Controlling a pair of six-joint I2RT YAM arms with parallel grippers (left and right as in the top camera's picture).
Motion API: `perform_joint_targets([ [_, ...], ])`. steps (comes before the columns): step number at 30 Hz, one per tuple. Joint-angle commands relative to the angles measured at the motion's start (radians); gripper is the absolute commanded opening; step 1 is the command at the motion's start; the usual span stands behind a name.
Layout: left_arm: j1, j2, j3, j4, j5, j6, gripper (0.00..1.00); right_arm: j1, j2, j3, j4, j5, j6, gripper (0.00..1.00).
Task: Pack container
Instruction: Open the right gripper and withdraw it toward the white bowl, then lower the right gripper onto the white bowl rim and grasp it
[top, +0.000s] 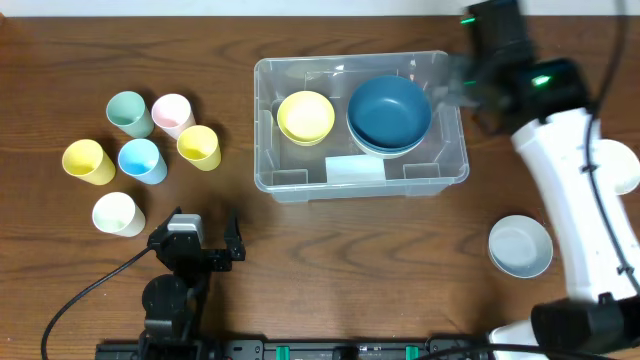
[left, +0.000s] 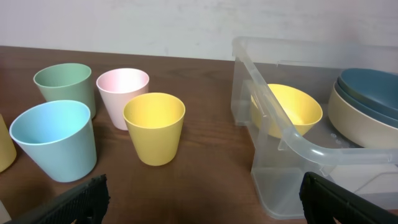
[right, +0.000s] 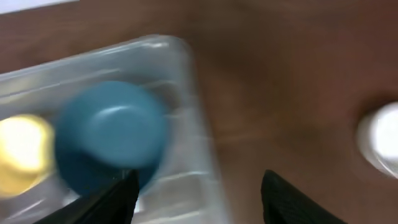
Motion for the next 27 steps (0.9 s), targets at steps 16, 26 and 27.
perform_joint_targets([
  [16,0.006,-0.006,-0.015,-0.036,0.011,0.013,0.98,-0.581,0.307,-0.003,-0.048,-0.119,0.006,0.69],
  [26,0.006,-0.006,-0.015,-0.036,0.011,0.013,0.98,-0.662,0.427,-0.003,-0.013,-0.121,-0.065,0.68],
  [27,0.006,-0.006,-0.015,-0.036,0.011,0.013,0.98,-0.668,0.431,-0.003,-0.007,-0.122,-0.068,0.69],
])
